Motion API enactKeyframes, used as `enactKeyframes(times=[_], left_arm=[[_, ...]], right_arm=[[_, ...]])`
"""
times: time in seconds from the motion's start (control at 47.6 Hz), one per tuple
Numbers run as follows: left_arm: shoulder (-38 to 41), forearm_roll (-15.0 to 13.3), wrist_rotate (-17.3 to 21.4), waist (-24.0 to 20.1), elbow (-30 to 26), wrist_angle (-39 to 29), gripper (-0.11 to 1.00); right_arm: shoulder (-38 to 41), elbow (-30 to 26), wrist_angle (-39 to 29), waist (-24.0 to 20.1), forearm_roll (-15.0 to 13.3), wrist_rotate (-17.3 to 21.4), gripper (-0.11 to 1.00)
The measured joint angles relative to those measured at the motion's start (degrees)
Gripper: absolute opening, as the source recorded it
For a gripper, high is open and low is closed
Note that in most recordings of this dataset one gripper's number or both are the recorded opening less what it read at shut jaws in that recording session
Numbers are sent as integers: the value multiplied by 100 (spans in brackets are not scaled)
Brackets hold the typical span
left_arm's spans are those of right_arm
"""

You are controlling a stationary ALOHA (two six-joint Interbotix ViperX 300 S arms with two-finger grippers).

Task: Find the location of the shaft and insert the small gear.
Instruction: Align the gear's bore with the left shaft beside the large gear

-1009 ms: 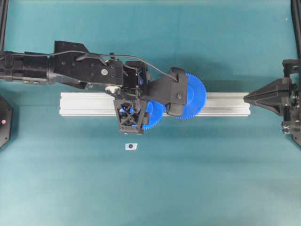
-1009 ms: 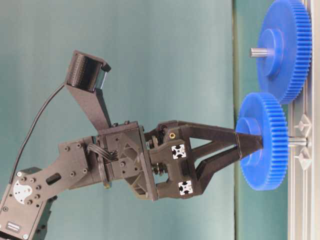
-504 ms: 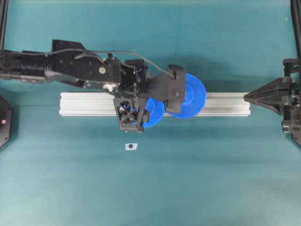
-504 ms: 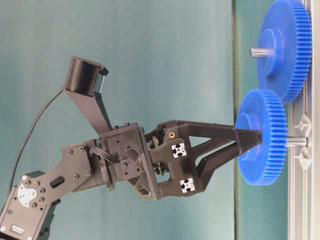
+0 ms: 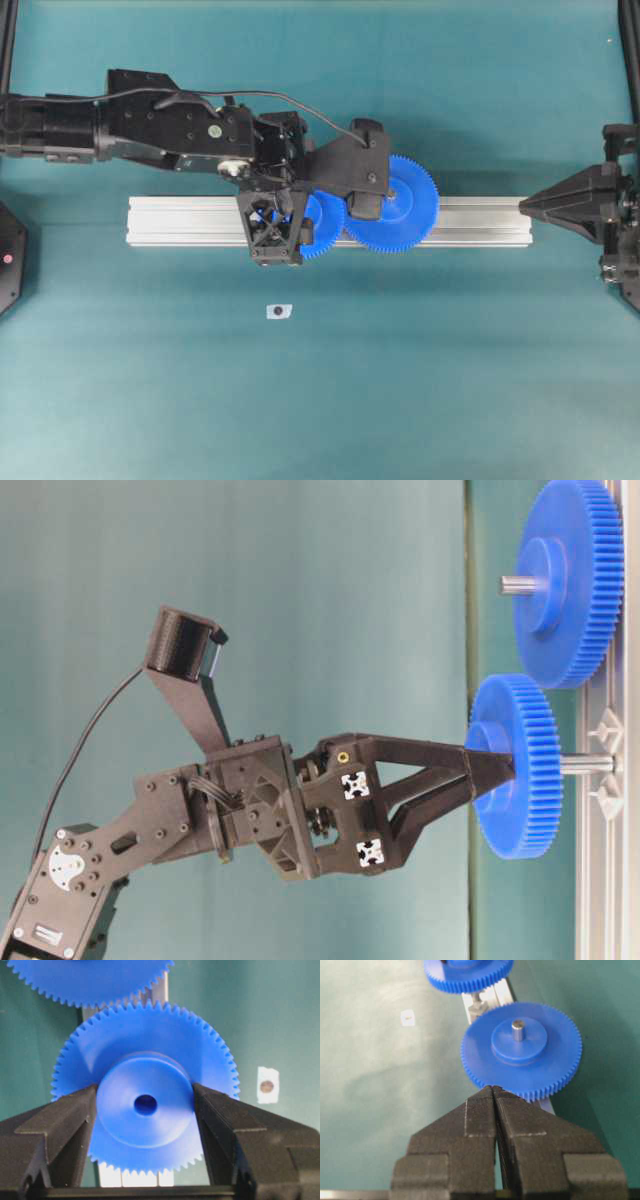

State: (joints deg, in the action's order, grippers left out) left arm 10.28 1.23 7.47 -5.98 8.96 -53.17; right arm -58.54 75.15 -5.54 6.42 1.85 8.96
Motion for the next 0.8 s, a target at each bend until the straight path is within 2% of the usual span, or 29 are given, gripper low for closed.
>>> enactKeyframes(times=[0.799], left_arm=[[211, 0, 26, -9, -404, -422, 63]], right_arm=[[-9, 0, 0, 0, -9, 0, 2]])
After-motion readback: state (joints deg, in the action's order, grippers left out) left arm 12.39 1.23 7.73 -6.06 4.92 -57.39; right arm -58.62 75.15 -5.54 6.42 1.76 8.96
